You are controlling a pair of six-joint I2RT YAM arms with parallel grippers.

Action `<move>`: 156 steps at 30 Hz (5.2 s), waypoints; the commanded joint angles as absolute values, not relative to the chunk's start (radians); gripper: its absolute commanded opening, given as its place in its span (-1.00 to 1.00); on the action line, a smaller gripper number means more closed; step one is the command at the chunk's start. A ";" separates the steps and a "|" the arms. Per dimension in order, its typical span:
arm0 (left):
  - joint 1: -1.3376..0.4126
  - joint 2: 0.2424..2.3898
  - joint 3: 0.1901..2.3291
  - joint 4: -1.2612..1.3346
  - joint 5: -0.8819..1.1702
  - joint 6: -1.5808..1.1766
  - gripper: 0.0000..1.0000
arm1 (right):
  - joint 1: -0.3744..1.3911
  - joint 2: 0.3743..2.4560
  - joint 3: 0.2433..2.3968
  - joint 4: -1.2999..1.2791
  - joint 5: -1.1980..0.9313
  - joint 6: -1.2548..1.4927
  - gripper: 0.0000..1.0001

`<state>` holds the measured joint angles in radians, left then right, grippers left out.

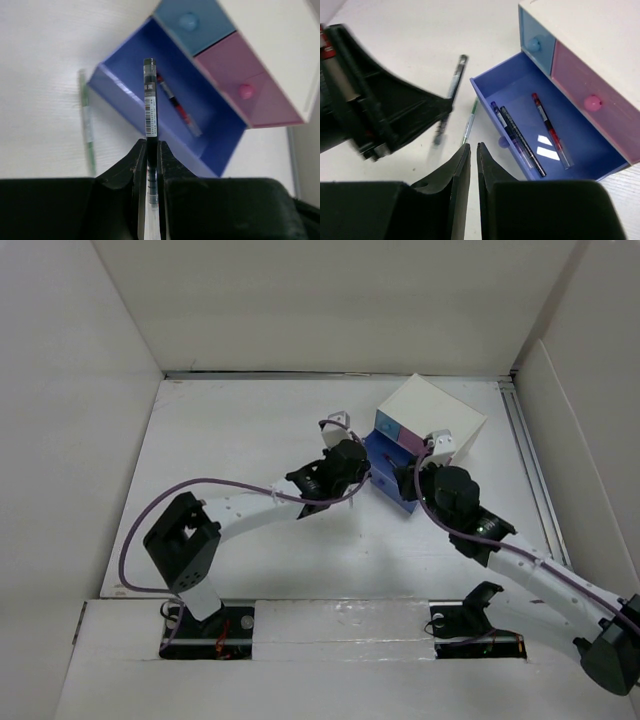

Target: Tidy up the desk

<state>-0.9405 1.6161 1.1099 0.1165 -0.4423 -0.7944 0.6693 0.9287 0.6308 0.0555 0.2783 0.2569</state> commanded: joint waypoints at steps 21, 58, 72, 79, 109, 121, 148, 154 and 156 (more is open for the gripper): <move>-0.904 1.817 1.367 0.296 -0.316 -0.785 -0.26 | 0.675 0.828 0.595 0.069 0.264 0.290 -0.76; -0.836 1.054 0.600 0.364 -0.569 -0.543 -0.55 | 0.811 1.724 0.893 0.241 0.348 0.347 -0.29; -0.836 1.005 0.569 0.368 -0.591 -0.548 -0.56 | 0.850 1.741 0.877 0.239 0.422 0.367 -0.44; -0.836 0.965 0.555 0.367 -0.623 -0.545 -0.57 | 0.850 1.603 0.842 0.219 0.462 0.333 -0.40; -0.836 1.006 0.563 0.374 -0.606 -0.538 -0.57 | 0.825 1.486 0.854 0.169 0.429 0.279 -1.00; -0.836 1.090 0.581 0.406 -0.522 -0.534 -0.51 | 0.624 1.338 0.842 0.003 0.449 0.227 -1.00; -1.000 1.290 0.695 0.506 -0.377 -0.525 -0.11 | 0.632 0.735 0.644 0.045 0.255 0.225 -0.76; -1.057 1.197 0.681 0.576 -0.474 -0.462 0.02 | 0.641 0.491 0.621 0.005 0.180 0.210 -1.00; -1.057 1.204 0.669 0.610 -0.463 -0.459 0.08 | 0.641 0.462 0.611 0.009 0.175 0.195 -1.00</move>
